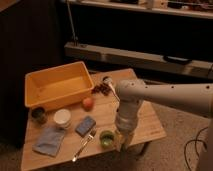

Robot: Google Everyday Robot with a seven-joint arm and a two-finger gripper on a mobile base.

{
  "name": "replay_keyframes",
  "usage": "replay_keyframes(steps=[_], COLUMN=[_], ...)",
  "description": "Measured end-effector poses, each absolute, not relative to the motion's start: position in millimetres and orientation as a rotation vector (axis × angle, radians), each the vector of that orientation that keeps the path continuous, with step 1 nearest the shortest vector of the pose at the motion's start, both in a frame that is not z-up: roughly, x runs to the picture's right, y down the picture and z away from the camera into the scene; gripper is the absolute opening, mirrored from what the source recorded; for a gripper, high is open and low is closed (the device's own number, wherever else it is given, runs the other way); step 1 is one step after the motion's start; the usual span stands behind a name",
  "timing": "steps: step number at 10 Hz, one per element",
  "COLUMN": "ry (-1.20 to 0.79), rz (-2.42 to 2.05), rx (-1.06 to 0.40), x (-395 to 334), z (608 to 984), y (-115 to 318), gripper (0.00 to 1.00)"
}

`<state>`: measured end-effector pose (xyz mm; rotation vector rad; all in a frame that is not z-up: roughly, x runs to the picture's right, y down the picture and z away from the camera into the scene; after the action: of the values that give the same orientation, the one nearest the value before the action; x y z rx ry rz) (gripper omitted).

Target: Place pepper in plastic cup

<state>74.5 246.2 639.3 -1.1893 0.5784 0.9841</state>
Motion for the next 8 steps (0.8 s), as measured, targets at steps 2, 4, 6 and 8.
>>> replay_keyframes(steps=[2, 4, 6, 8], ry=[0.591, 0.599, 0.604, 0.608], rz=[0.983, 0.975, 0.967, 0.959], rx=[-1.199, -1.206, -1.205, -1.197], x=[77.3, 77.2, 77.9, 77.7], z=[644.4, 648.3, 653.7, 658.2], y=[248.8, 250.3, 247.9, 241.7], gripper=[0.04, 0.04, 0.04, 0.04])
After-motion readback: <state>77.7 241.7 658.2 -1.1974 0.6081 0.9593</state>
